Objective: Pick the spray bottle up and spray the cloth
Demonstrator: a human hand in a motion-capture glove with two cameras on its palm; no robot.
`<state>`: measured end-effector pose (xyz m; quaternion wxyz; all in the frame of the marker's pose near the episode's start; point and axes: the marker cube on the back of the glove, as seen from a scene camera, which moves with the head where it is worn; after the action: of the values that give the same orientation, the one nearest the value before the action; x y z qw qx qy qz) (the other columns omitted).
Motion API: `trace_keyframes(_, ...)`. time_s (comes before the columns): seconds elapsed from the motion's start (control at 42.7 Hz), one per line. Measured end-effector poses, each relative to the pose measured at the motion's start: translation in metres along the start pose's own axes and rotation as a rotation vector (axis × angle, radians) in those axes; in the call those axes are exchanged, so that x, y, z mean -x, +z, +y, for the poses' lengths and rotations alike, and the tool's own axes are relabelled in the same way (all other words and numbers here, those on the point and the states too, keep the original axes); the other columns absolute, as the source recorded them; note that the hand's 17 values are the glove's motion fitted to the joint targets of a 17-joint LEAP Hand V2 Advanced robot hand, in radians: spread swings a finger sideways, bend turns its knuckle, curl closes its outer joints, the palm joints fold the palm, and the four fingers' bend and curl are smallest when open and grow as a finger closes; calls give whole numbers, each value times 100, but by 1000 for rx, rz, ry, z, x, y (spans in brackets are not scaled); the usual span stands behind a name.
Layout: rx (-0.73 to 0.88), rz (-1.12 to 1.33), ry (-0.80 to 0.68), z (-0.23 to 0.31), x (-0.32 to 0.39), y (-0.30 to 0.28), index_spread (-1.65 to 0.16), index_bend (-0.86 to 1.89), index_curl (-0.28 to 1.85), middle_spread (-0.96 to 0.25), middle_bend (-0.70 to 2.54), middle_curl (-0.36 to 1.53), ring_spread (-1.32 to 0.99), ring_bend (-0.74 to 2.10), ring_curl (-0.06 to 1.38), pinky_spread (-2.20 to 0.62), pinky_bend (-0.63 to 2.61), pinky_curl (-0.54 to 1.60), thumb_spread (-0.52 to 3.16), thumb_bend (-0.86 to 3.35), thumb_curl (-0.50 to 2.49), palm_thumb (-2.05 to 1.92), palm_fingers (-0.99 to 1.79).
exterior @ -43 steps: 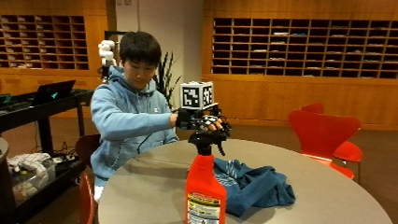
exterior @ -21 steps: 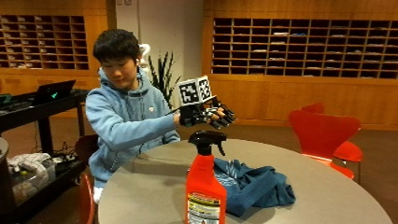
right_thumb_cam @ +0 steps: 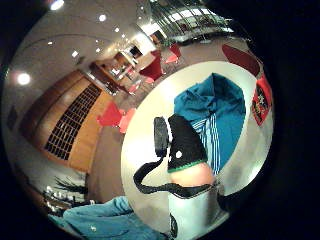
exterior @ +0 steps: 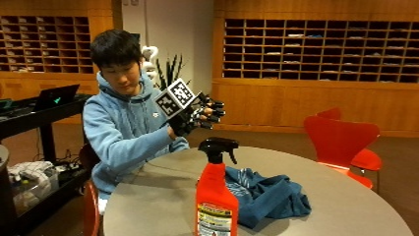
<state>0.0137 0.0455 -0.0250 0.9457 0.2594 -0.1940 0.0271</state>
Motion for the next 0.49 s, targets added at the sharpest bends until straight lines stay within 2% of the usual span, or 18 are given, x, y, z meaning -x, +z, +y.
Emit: trace_keyframes(0.492, -395, -264, 278, 11, -107, -15, -28, 11, 17, -1, 25, 35, 6, 48, 32, 19, 54, 35, 114, -1, 34, 64, 41)
